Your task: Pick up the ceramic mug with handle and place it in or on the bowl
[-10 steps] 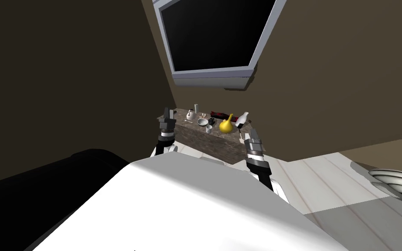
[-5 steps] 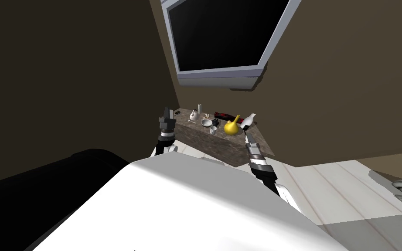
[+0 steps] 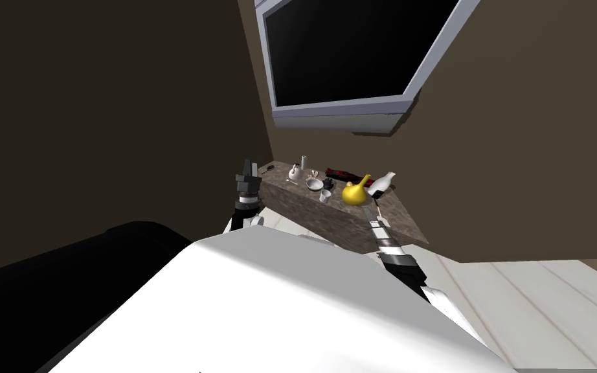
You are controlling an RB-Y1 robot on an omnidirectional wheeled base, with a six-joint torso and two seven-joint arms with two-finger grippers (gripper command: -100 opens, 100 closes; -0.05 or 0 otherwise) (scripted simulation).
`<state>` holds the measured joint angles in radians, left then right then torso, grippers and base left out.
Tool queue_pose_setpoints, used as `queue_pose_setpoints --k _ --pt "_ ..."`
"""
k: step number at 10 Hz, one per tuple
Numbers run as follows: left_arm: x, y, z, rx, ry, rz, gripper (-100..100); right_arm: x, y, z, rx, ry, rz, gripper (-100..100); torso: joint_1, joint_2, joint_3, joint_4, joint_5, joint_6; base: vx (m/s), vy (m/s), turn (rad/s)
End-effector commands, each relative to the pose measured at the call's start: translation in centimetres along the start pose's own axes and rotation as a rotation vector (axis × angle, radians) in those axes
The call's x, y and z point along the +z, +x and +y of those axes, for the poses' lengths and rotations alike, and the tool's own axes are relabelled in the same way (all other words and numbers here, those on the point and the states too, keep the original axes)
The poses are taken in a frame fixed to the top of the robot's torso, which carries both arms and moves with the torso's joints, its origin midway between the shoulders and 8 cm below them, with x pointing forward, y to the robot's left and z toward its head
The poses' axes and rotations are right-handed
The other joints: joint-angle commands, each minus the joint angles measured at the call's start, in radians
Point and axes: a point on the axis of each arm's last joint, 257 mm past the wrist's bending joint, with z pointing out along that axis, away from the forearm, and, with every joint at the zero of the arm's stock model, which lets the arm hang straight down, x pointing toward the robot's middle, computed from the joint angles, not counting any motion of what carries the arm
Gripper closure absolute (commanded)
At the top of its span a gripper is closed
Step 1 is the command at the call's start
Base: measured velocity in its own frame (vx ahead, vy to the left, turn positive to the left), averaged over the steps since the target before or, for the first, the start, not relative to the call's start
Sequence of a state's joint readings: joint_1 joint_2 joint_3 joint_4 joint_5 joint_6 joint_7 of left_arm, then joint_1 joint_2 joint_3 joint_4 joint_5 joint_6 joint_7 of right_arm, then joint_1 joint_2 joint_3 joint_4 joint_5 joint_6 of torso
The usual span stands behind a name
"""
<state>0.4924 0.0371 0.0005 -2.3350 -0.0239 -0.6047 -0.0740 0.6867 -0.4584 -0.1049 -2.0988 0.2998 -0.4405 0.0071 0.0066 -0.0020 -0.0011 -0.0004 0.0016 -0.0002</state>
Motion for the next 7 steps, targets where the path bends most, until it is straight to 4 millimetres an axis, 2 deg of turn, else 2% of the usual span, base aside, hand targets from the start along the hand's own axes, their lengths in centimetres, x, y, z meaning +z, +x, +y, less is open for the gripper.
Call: queue_pose_setpoints --k 1,3,4,6,7 --pt "0.0 0.0 0.0 0.000 0.000 0.000 0 -0.3 0.3 -0.9 -0.046 0.009 0.038 -100 0.000 0.000 0.000 0.000 0.000 0.000 0.024 0.085 0.035" --pt "0.0 0.0 0.0 0.000 0.000 0.000 0 -2.3 1.0 -3.4 -0.160 0.054 0.127 -100 -0.001 0.001 0.001 0.000 0.000 0.000 0.017 0.120 0.128" --pt "0.0 0.0 0.0 0.000 0.000 0.000 0 -2.3 1.0 -3.3 -0.171 0.048 0.142 -100 0.002 0.001 0.001 0.000 0.000 0.000 0.032 0.103 0.039" --pt "0.0 0.0 0.0 0.000 0.000 0.000 0 -4.5 1.5 -5.8 -0.284 0.088 0.235 -100 -0.001 0.000 0.000 0.000 0.000 0.000 0.049 0.107 0.123" --pt "0.0 0.0 0.0 0.000 0.000 0.000 0 -4.5 1.5 -5.8 -0.296 0.081 0.250 -100 0.001 0.000 0.000 0.000 0.000 0.000 0.043 0.091 0.036"
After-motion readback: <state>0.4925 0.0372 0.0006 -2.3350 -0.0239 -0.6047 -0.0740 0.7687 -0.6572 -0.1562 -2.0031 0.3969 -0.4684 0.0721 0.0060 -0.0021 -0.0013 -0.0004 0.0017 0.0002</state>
